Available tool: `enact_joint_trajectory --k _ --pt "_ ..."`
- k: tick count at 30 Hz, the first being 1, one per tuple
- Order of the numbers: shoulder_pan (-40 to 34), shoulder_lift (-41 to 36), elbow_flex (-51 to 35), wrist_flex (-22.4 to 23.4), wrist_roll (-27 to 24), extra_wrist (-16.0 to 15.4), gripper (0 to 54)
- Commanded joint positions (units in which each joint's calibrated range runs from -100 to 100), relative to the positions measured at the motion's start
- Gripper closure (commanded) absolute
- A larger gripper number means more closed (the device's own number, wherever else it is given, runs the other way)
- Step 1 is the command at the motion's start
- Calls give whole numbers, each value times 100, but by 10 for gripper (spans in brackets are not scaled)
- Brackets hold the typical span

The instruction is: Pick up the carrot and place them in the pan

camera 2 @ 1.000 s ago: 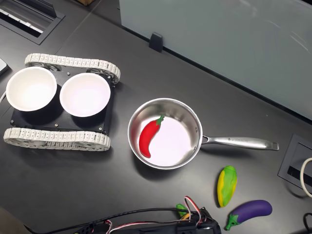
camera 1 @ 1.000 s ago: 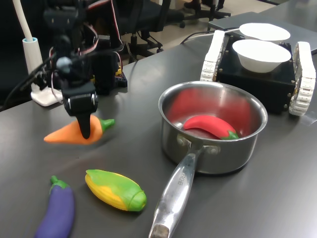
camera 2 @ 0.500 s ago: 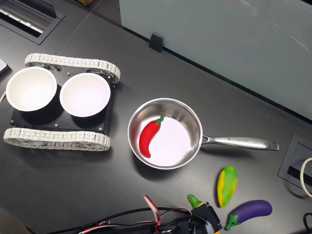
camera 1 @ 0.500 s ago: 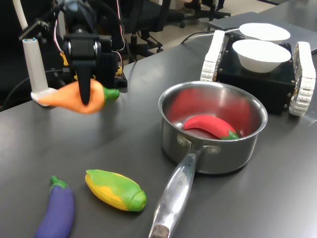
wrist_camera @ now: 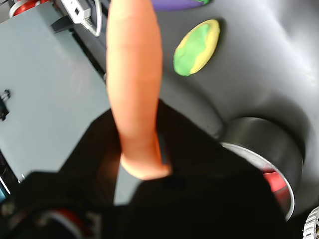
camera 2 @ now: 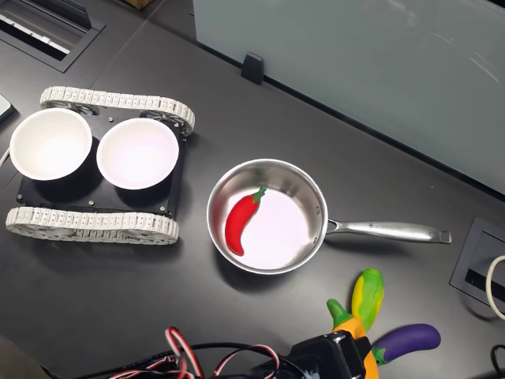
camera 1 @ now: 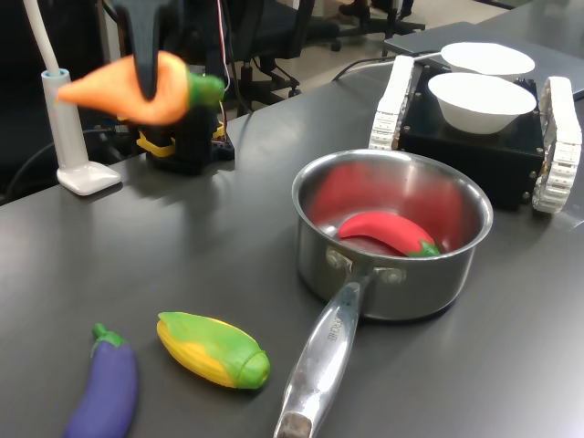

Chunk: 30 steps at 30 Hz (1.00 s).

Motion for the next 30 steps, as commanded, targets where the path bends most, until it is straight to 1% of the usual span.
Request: enact_joint_trajectory --k 1,8,10,12,15,18,22,24,30 --pt "-56 -483 -675 -344 -190 -109 536" --pt "-217 -668 -974 -813 -474 -336 536" --pt "-206 -736 -983 -958 -527 -512 536" --pt "-160 -812 -983 -1069 -547 -773 536" --pt "-240 -837 -1047 -1180 -615 -941 536" --pt "-446 -803 -1120 -1240 -640 -1000 536" --pt "-607 -753 -1102 -1299 -645 -1210 535" --pt "-790 -727 -1056 -1325 -625 -1243 535" --pt "-1478 -980 -220 -1538 -606 -1235 535"
